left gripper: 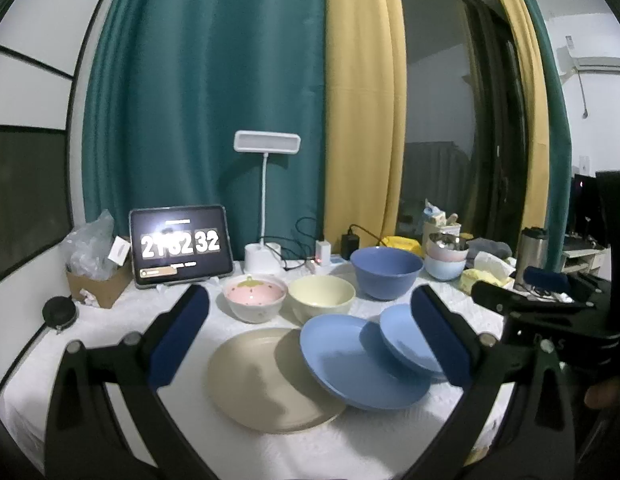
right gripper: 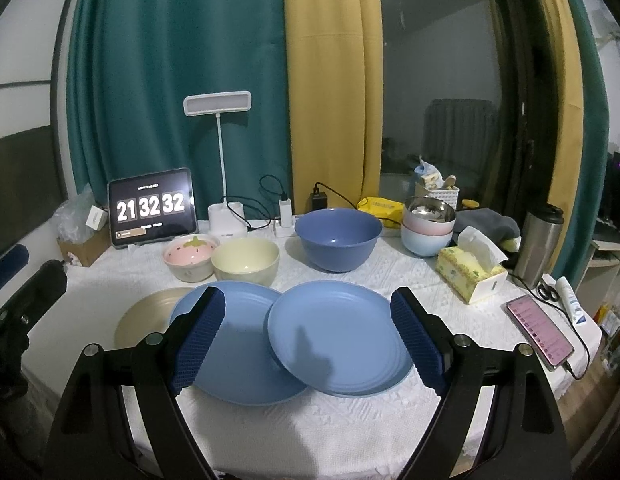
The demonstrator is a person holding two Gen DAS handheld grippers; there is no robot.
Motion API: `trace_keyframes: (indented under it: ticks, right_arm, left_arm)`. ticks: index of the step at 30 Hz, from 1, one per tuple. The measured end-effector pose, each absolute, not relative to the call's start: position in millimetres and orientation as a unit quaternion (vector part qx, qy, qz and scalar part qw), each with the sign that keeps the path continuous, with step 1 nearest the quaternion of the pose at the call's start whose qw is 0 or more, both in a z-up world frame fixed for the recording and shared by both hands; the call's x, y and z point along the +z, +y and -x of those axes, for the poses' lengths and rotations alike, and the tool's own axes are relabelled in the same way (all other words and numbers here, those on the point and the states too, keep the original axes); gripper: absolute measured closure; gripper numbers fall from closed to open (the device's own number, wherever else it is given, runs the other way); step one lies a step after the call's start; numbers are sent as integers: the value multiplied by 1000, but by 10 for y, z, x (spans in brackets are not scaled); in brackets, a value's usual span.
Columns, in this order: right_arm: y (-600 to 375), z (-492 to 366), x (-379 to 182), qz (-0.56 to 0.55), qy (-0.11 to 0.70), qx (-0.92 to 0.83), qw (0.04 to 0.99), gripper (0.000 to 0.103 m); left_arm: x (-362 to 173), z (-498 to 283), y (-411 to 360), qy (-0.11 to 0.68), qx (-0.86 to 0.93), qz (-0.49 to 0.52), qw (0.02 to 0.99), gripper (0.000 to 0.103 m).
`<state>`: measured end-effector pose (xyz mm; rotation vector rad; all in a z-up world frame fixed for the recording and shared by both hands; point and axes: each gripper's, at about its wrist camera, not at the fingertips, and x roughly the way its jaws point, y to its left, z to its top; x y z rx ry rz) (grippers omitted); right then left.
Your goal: Organize plates and bowls
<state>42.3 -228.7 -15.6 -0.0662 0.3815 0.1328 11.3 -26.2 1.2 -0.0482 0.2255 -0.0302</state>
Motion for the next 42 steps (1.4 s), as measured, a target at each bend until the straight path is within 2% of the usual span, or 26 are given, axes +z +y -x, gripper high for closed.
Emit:
trace_keyframes:
  ticks: [13,31,33,40,42]
  right_arm:
    - [-2516,-692,-201,14,210,66,975,15]
    - [-3173,-1333,-544,-14,270,52,961,15]
    - [-3240,-1421,-609,-16,279,49,959,15]
    - [-3339,-1705,-861,-15,313,53,948,22]
    - [-3340,-1762,-921,-11,320,50,946,23]
  left_arm:
    - [-81,-473,-613,142,-18,3,990,2]
    - [-447,-1299,-1332,235,-37,-41,970,3]
    - [-500,-1399,-1400,249,-40,-44,967,10]
    - [-706,-1663,-1458,291,-39,-40,955,17]
    - [-766,-1734,-1472,304,-42,-40,951,29]
